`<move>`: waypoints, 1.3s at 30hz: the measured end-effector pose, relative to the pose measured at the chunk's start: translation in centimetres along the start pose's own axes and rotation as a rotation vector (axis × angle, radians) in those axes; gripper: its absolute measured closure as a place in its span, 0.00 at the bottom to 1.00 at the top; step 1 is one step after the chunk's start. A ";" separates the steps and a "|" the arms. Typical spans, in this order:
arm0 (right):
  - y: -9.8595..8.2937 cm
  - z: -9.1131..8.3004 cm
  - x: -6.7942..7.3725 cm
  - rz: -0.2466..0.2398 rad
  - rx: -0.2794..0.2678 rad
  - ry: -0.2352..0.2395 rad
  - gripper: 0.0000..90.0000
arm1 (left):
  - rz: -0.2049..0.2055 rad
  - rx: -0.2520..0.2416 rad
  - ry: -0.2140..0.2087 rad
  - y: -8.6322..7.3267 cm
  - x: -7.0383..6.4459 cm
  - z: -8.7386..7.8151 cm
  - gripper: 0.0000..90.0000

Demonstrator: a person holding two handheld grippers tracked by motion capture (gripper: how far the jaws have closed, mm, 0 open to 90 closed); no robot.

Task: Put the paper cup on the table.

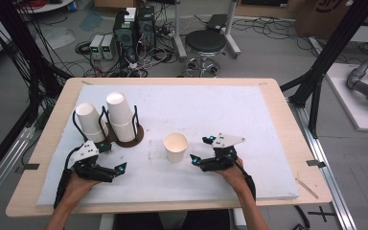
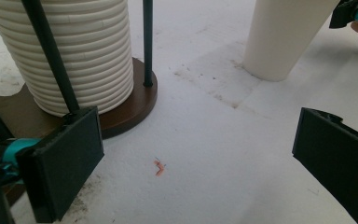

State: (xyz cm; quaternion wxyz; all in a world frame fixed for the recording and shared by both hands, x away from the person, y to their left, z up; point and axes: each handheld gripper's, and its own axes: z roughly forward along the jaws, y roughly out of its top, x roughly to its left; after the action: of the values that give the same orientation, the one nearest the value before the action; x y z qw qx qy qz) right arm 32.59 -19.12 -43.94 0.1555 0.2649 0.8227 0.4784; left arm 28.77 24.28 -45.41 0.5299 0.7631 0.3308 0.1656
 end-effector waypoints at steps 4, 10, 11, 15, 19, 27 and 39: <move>-0.9 -1.5 -0.8 0.048 -0.021 -0.058 0.21 | -0.004 -0.003 0.004 0.0 0.0 -0.1 0.02; -2.1 -3.4 -1.1 0.061 -0.052 -0.153 0.21 | -0.010 -0.014 0.014 -0.1 0.0 -0.1 0.02; -2.4 -3.6 -1.1 0.064 -0.048 -0.166 0.21 | -0.008 -0.015 0.016 -0.1 0.0 -0.2 0.02; -3.5 -4.3 -1.5 0.098 -0.064 -0.207 0.21 | -0.025 -0.032 0.018 -0.1 0.0 -0.3 0.02; -3.9 -4.8 -1.9 0.127 -0.069 -0.223 0.21 | -0.034 -0.033 0.018 -0.1 0.2 -0.3 0.02; -4.3 -5.4 -2.2 0.137 -0.093 -0.248 0.21 | -0.034 -0.056 0.033 -0.3 0.1 -0.5 0.02; -4.7 -6.1 -2.3 0.160 -0.090 -0.264 0.21 | -0.051 -0.041 0.017 -0.2 0.3 -0.4 0.02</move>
State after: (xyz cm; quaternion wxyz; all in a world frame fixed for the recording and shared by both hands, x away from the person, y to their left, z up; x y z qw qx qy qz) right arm 29.99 -26.63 -45.04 0.2355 0.3830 0.7490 0.4866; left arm 28.73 24.80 -45.48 0.5467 0.7420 0.3513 0.1650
